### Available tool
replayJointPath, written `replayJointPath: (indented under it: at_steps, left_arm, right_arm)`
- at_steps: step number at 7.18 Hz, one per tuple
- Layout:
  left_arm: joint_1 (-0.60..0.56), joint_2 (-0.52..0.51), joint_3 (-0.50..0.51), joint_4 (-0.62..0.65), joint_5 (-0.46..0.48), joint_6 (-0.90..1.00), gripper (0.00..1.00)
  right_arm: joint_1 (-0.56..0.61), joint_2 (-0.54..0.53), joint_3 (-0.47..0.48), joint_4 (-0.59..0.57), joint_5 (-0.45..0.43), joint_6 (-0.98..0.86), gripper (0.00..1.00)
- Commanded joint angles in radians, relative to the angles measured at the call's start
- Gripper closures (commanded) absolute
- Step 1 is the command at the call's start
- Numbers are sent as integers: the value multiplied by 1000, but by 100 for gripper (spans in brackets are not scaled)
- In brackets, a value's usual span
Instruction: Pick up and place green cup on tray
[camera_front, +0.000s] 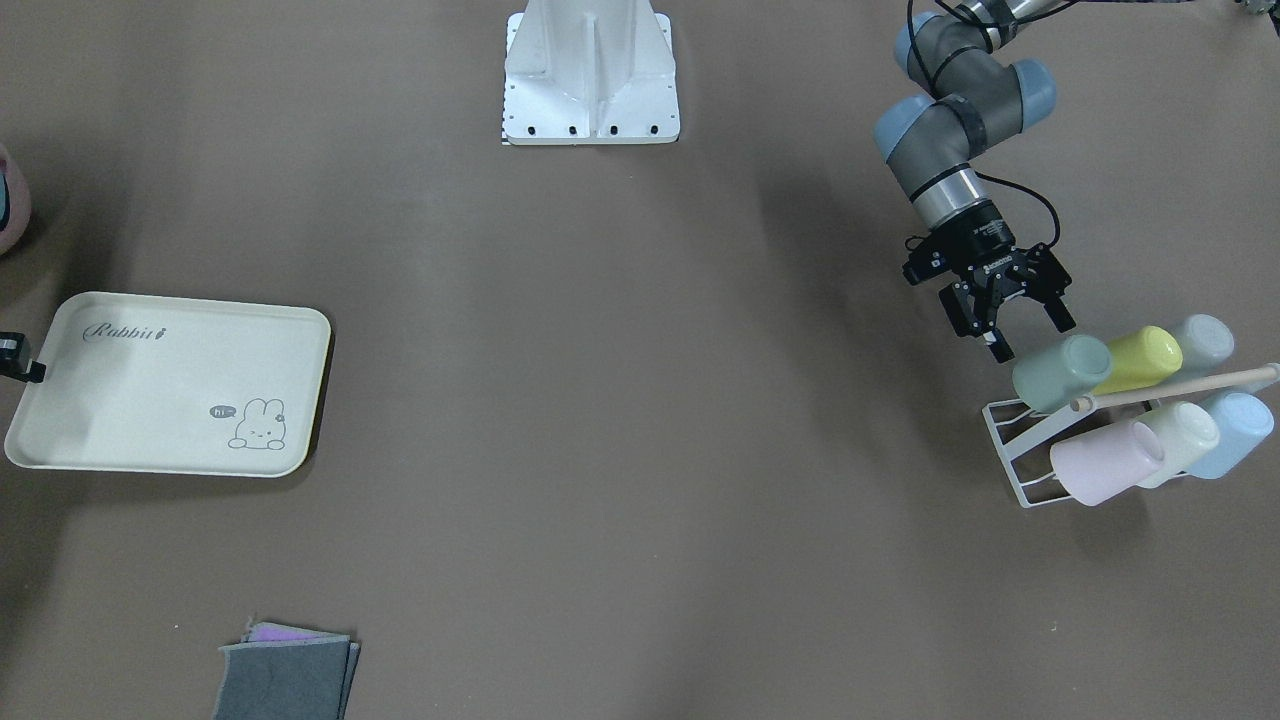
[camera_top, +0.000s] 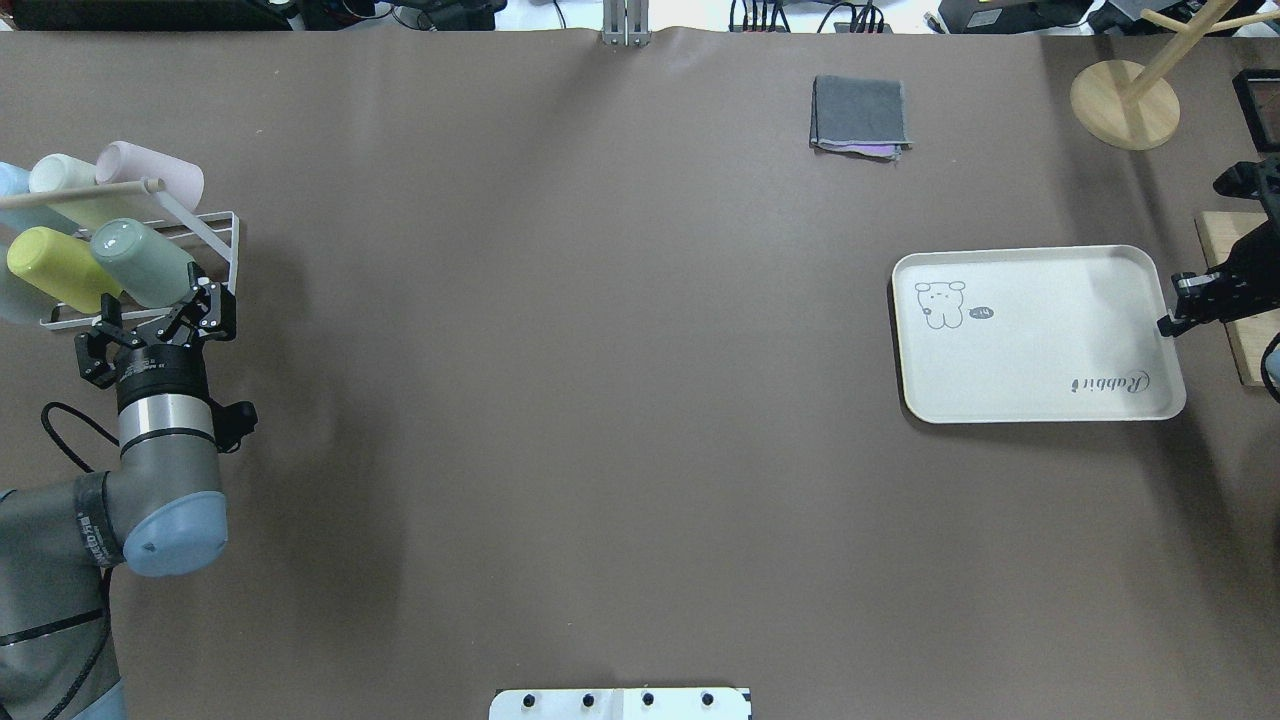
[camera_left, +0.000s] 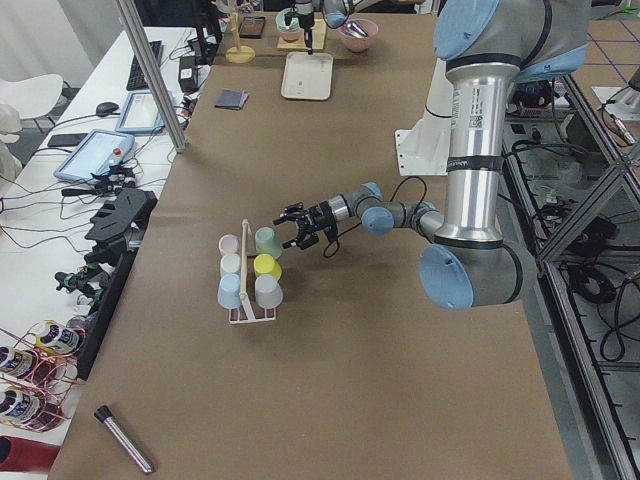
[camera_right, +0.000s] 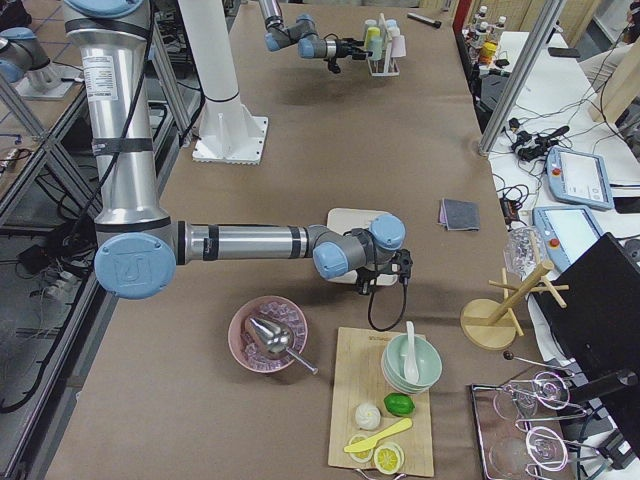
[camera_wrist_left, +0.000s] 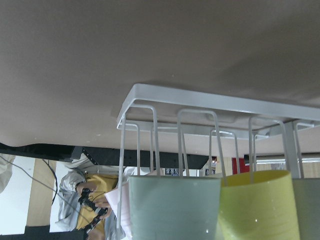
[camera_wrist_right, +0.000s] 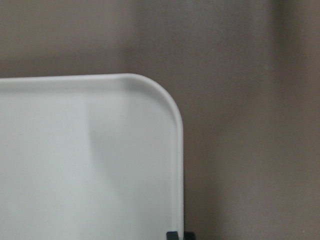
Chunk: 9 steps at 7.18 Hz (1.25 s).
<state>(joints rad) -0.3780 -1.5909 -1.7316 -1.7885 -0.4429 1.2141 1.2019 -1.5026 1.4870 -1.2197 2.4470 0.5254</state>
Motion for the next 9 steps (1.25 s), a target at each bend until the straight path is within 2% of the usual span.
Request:
replayJointPath:
  at_steps: [1,3,5,7,8,9]
  left_arm:
    - [-18,-21,64,-6,18,-39,1]
    - [-41,-23,96,-3,18,-50,1]
    - [-39,-30,112,1,18,-48,1]
    - [-42,-75,152,1,18,-44,1]
    - [-48,-73,149,0,18,-39,2]
    - [-54,-70,141,-3,18,-36,7]
  right_arm:
    - [31,-1,42,0,67,5,100]
    - [39,-1,61,-4,125,10,100]
    - [10,21,154,-56,135,72,100]
    - [-100,109,220,-127,83,164,100]
    - [-202,146,276,-136,-1,265,100]
    - [-272,195,288,-136,-37,339,100]
